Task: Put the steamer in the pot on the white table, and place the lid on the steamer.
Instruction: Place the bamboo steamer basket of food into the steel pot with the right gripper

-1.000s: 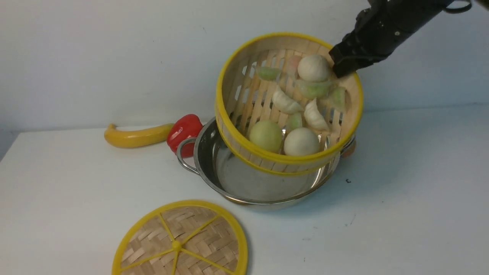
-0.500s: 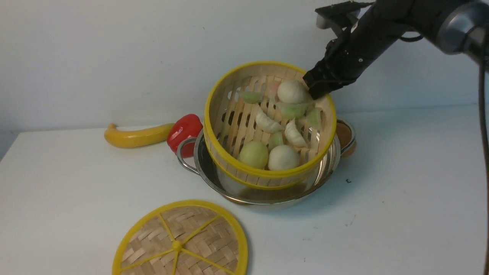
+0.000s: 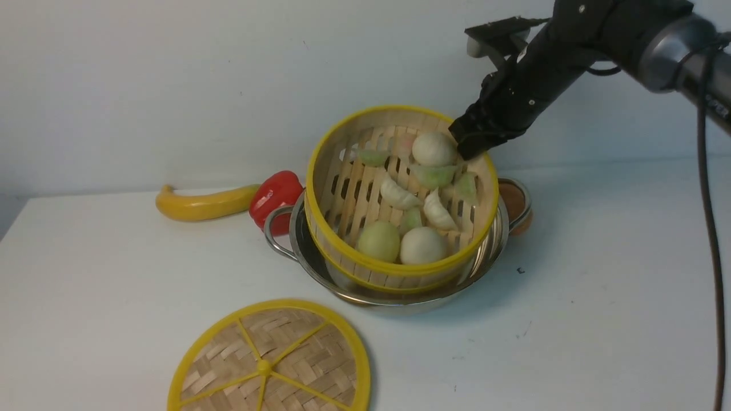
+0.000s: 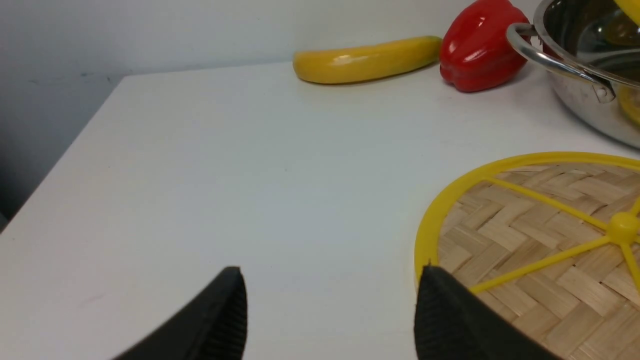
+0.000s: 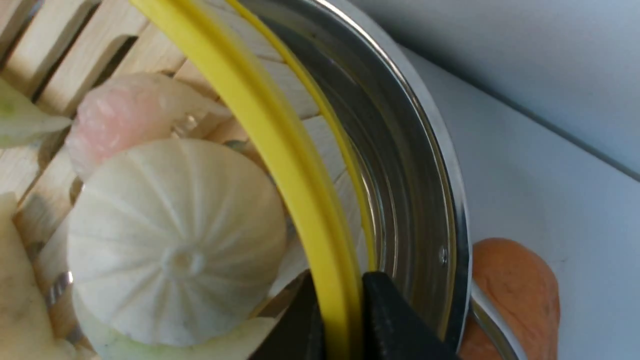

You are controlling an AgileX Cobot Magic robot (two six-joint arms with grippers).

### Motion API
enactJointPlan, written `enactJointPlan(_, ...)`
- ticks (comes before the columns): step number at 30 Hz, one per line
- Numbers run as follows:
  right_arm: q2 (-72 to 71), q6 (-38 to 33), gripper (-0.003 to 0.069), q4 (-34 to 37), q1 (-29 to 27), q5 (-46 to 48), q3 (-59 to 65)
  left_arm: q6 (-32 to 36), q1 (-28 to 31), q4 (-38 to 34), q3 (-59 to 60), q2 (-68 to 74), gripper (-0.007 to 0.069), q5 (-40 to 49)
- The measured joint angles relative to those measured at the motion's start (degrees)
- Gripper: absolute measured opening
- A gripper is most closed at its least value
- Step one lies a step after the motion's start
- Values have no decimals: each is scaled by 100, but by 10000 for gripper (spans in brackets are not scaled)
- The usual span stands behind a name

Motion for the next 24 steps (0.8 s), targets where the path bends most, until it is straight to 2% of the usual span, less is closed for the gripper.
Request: enactJointPlan(24,296,-130,84,-45,0,-428,0,0,0,0,0,0,419,0)
